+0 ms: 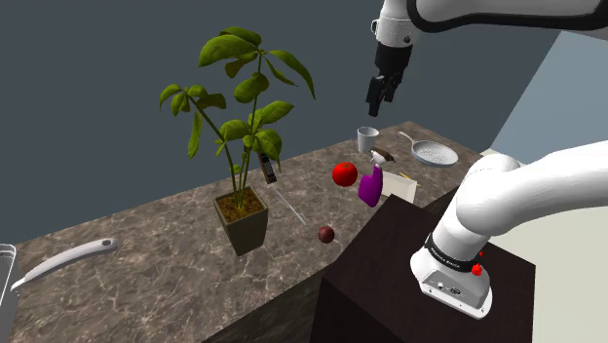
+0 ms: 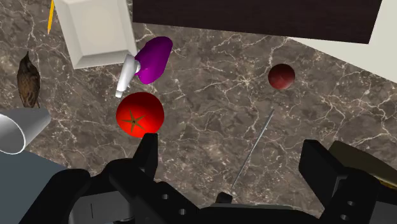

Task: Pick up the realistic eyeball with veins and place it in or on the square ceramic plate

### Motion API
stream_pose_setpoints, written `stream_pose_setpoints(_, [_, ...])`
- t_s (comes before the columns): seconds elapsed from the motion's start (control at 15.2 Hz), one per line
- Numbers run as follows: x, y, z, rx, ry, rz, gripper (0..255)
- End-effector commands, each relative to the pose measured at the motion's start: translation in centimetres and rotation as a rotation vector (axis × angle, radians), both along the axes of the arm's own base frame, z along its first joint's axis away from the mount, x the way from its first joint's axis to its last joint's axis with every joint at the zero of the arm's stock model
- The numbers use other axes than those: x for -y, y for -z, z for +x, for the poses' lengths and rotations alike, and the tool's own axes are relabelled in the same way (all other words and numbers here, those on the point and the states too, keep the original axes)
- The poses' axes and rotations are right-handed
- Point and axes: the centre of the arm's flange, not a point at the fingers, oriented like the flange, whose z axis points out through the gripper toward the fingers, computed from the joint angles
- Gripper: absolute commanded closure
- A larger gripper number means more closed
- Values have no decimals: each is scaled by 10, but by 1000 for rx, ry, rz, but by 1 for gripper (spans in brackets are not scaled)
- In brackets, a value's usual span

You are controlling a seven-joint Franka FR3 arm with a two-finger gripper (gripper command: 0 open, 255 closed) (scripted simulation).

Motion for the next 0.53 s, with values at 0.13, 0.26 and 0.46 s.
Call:
stream_pose_setpoints(0.13, [-4, 26, 2, 1, -7, 8, 0])
stream_pose_setpoints(0.26, [-8, 51, 4, 2, -13, 16, 0])
stream_pose_setpoints(0.46, [-15, 89, 7, 3, -23, 29, 0])
